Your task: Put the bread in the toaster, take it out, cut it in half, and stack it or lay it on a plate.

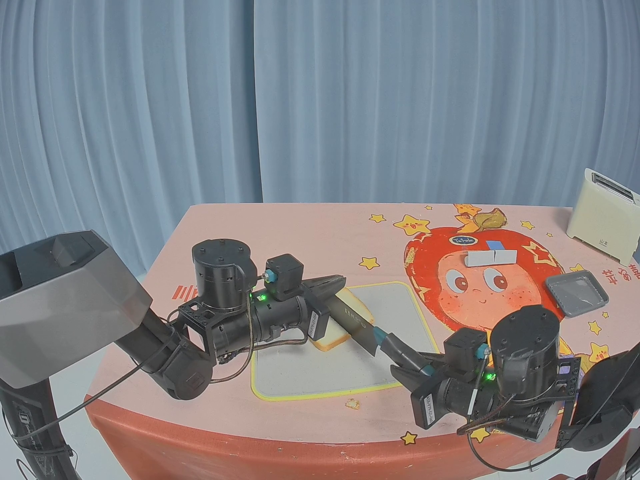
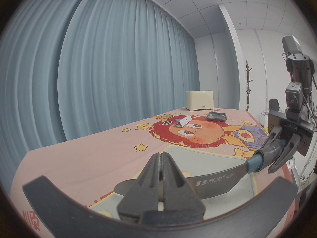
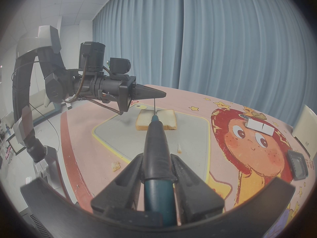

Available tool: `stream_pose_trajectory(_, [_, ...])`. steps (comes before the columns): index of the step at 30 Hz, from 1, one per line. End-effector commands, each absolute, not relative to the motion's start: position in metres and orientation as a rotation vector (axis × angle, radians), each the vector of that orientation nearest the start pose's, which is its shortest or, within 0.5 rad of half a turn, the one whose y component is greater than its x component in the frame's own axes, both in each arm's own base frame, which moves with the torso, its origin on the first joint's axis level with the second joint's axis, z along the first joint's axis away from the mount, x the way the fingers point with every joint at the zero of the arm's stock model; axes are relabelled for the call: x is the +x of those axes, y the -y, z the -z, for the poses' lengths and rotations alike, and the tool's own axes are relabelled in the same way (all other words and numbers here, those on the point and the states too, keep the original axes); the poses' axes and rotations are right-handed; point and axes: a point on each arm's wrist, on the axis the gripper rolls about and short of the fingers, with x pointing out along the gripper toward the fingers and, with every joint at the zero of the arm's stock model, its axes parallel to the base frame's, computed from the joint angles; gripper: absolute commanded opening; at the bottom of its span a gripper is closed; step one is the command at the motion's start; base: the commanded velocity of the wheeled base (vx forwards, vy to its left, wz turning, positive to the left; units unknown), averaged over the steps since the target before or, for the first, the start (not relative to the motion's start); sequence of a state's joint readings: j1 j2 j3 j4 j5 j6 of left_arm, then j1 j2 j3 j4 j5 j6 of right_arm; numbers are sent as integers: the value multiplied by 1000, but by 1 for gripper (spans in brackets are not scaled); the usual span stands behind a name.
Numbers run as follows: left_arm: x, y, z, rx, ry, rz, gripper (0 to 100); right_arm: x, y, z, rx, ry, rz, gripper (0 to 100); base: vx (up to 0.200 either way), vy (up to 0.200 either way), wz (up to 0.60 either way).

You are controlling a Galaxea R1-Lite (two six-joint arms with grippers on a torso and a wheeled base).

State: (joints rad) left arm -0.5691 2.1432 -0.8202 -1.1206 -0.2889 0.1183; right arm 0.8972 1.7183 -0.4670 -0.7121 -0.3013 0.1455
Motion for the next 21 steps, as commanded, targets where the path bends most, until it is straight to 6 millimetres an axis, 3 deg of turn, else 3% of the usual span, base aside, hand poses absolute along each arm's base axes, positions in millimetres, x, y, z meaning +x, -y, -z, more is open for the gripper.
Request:
stream_pose_trajectory(1, [316, 209, -86, 137, -139, 865, 0, 168, -200, -98, -179, -505, -544, 0, 0, 0, 0])
stream_pose_trajectory(9, [310, 206, -85, 141, -169, 868, 0, 166, -198, -101, -178, -502, -544, 0, 0, 0, 0])
stream_pose_trajectory(13, [305, 207, -80, 145, -188, 878, 0, 162, -194, -114, -155, -461, -554, 0, 0, 0, 0])
stream_pose_trajectory(21, [297, 215, -79, 149, -193, 908, 0, 160, -192, -120, -146, -441, -556, 0, 0, 0, 0])
